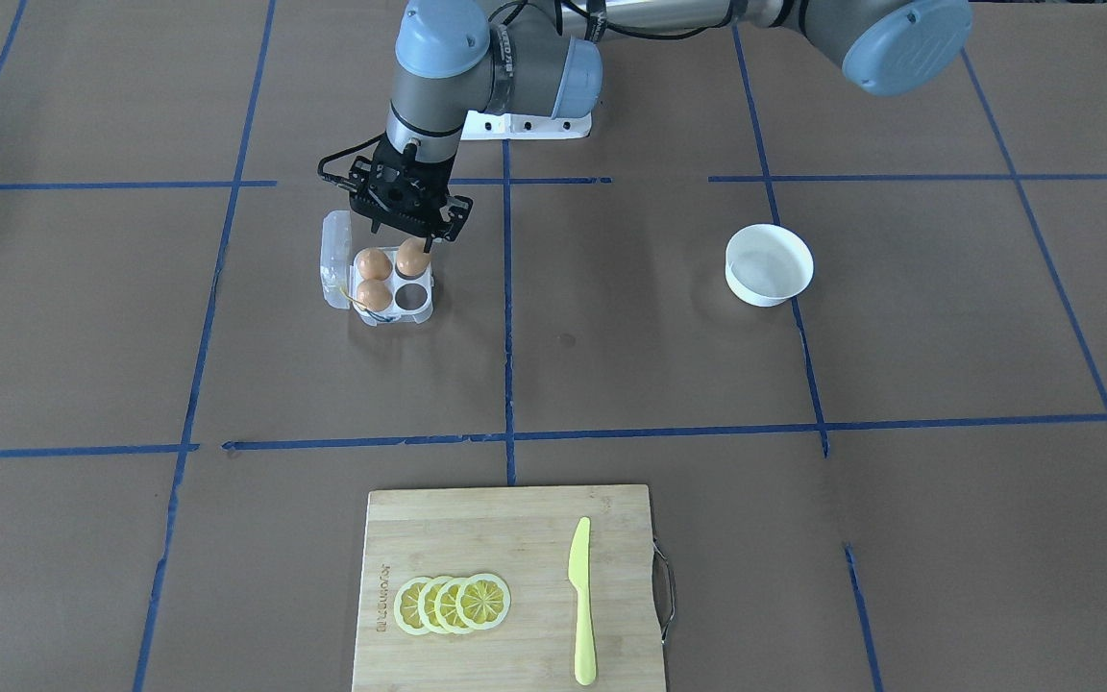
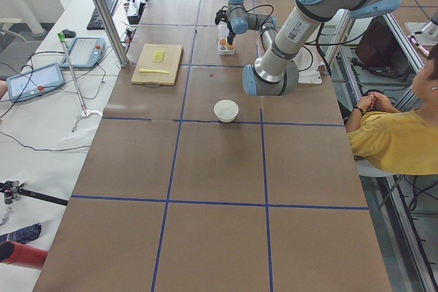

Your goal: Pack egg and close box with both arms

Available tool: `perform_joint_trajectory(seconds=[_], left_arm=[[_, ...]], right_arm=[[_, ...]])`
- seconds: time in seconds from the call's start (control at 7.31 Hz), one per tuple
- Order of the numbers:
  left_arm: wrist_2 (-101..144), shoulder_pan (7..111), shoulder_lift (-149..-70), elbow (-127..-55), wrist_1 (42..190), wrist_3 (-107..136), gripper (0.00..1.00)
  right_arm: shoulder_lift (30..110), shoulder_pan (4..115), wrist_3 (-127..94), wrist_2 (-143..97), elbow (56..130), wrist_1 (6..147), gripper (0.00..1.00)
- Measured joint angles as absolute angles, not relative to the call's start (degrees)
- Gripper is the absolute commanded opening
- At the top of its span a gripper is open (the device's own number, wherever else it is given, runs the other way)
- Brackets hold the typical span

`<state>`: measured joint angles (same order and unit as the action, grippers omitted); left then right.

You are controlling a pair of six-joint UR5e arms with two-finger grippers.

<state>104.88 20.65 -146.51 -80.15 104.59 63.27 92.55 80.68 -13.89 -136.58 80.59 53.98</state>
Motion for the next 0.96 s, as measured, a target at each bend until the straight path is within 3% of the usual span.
perform_joint_trajectory(seconds=[0.41, 0.96], left_arm=[[104.3, 20.9, -146.1, -81.2, 104.3, 63.4, 0.99], [105.1, 27.1, -137.1, -94.9, 101.4, 59.7, 0.99]], right_arm=[[92.5, 80.7, -14.3, -136.7, 80.6, 54.0, 1.00], [93.3, 75.5, -31.6, -139.4, 86.7, 50.0, 1.00]])
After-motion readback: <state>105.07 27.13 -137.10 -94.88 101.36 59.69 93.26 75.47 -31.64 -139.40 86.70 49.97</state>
